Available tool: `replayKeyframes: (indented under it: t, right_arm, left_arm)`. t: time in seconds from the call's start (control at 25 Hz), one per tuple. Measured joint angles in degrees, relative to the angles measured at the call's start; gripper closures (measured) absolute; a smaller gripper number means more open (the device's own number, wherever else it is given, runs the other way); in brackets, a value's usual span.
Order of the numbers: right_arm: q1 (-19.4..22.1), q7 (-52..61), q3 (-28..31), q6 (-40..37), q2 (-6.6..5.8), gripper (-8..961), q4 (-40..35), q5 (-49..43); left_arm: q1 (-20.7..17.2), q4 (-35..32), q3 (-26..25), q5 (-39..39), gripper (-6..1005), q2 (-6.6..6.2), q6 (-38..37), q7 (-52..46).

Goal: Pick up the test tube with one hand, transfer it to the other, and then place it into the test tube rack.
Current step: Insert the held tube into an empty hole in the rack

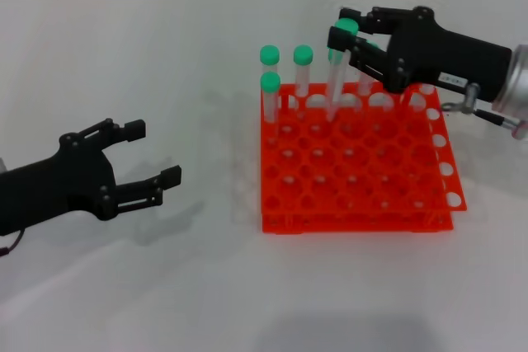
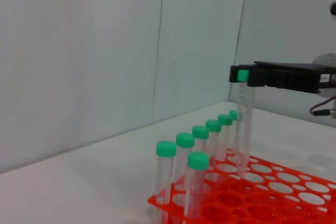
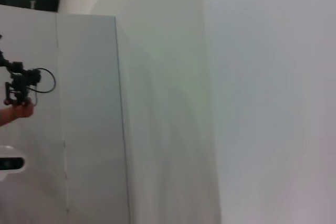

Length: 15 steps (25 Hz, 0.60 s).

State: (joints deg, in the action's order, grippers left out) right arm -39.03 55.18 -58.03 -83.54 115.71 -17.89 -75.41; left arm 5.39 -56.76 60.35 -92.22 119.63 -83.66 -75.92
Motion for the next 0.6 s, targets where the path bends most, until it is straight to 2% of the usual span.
replayKeyframes:
  t: [0.28,0.6]
  right_arm:
    - [-2.25,-0.71,-0.19,2.81,0.48,687,1.56,0.68]
    - [-6.84,-6.68,-0.38,2.97,0.47,688,9.96,4.21]
  left_arm:
    - [-0.12,1.82,-0.30,0.03,105,-0.03,1.15,0.61]
    - [0.36,2.97,-0.33,0.10,106,-0.09,1.54,0.65]
